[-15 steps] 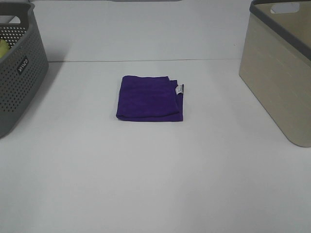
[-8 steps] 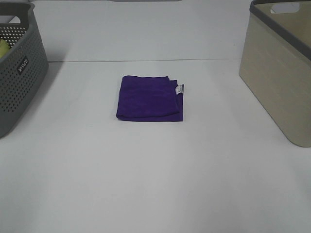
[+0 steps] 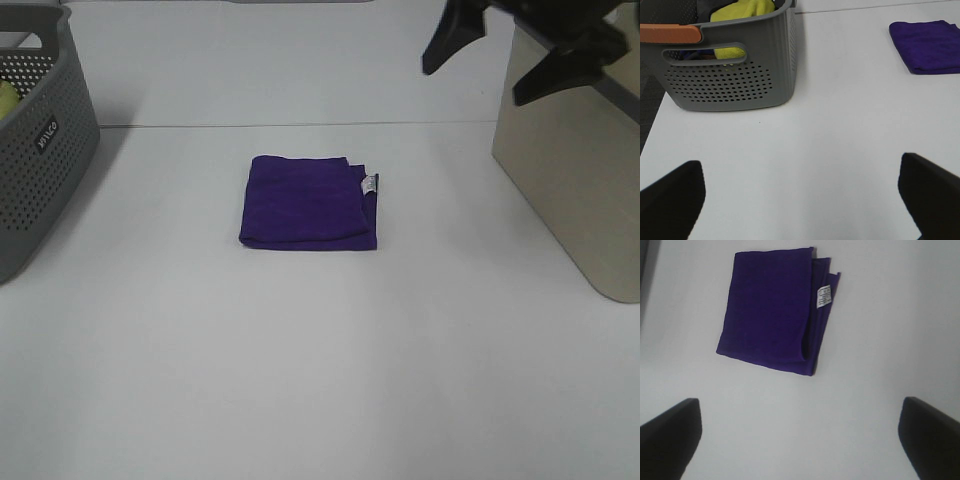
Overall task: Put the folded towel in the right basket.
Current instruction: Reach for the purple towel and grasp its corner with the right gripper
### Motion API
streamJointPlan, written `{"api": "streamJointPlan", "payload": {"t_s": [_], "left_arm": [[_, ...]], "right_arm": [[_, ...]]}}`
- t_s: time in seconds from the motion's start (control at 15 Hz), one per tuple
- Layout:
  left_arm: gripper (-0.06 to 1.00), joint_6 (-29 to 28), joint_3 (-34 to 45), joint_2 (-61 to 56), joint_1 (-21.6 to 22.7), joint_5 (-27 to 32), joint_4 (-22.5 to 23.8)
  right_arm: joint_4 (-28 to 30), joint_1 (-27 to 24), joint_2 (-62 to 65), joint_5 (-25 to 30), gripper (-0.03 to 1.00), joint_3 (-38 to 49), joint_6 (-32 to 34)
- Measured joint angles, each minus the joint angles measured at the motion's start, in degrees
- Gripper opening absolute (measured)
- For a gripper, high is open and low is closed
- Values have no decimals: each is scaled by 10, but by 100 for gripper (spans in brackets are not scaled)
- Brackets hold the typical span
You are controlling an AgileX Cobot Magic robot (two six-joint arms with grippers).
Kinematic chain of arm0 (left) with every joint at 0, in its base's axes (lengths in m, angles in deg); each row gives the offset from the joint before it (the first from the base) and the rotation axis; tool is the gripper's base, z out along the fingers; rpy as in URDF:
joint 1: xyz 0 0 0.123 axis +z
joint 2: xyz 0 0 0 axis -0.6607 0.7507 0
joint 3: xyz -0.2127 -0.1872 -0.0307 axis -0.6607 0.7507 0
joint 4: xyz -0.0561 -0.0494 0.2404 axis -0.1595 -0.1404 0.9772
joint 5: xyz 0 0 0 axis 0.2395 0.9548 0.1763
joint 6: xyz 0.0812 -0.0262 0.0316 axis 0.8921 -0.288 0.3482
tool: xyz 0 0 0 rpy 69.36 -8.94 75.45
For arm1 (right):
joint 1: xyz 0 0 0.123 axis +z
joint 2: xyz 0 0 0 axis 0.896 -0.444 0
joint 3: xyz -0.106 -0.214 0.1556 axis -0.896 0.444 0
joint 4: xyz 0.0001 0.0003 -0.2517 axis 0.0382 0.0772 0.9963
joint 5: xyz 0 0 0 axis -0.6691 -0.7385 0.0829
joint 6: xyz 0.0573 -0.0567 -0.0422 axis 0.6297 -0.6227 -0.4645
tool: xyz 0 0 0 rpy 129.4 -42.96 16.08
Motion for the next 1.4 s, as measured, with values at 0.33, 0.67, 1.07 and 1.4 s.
{"api": "streamJointPlan", "payload": {"t_s": [0.33, 0.67, 1.07, 1.4], "left_arm": [[99, 0, 0, 0, 0, 0, 0], [99, 0, 0, 0, 0, 0, 0], [99, 0, 0, 0, 0, 0, 0], [99, 0, 0, 0, 0, 0, 0]], "right_arm": [[-34, 9, -242, 55, 98, -186, -1], [-46, 9, -390, 73, 96, -288, -1], [-96, 11, -421, 81, 96, -297, -19], [-54, 61, -423, 35, 93, -302, 2]]}}
